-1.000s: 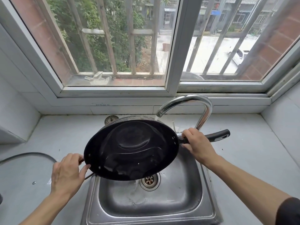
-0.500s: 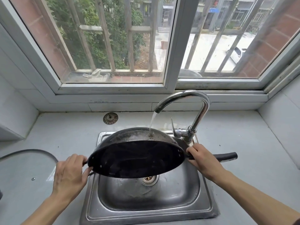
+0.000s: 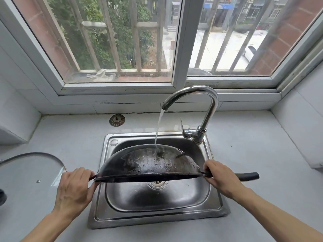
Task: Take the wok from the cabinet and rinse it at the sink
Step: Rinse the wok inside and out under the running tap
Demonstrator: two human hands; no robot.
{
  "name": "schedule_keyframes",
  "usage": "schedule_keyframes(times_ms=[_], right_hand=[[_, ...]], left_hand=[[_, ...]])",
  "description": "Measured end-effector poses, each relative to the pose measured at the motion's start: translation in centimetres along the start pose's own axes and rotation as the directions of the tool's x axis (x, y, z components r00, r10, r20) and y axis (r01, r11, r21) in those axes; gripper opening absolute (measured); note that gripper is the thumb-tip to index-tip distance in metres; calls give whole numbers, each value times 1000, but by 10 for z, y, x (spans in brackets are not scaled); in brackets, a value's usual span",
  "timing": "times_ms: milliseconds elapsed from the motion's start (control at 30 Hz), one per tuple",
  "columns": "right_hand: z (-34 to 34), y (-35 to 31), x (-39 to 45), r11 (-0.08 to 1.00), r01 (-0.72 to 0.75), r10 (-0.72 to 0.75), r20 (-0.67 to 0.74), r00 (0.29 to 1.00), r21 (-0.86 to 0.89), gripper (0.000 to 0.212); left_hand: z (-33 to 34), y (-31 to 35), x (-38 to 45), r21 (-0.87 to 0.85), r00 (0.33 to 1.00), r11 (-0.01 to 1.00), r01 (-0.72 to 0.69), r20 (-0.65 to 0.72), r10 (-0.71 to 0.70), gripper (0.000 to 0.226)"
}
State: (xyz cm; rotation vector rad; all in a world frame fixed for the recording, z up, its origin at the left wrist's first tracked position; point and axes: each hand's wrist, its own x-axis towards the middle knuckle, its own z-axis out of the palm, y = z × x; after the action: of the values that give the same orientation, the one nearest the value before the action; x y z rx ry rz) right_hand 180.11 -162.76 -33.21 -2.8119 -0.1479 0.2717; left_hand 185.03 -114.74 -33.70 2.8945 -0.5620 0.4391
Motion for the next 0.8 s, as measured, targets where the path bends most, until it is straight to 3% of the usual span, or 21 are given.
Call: schedule_keyframes(times_ms=[167, 267, 333, 467, 667, 733, 800], right_hand=[[3, -5, -17, 1000, -23, 25, -69, 997, 21, 36], [7, -9, -27, 999, -33, 39, -162, 986, 40, 41], [10, -11, -34, 998, -32, 44, -230, 972, 58, 42], [18, -13, -46, 998, 9, 8, -296, 955, 58, 43], [24, -19, -59, 994, 18, 23, -359, 933, 108, 41], [21, -22, -61, 993, 47, -1, -387, 922, 109, 40], [17, -24, -62, 992, 76, -29, -411, 911, 100, 39]], left_hand=[[-10, 3, -5, 16, 998, 998, -56, -18, 56, 24], [-16, -3, -7, -25, 993, 993, -113, -16, 113, 32], [-18, -7, -10, -45, 990, 989, -140, 5, 140, 38], [-20, -12, -18, -163, 983, 979, -120, 120, 141, 20], [-21, -29, -18, -301, 882, 953, 41, 459, 107, 58], [-17, -32, -17, -291, 815, 950, 115, 574, 77, 87], [-17, -31, -14, -312, 747, 940, 137, 655, 109, 98]])
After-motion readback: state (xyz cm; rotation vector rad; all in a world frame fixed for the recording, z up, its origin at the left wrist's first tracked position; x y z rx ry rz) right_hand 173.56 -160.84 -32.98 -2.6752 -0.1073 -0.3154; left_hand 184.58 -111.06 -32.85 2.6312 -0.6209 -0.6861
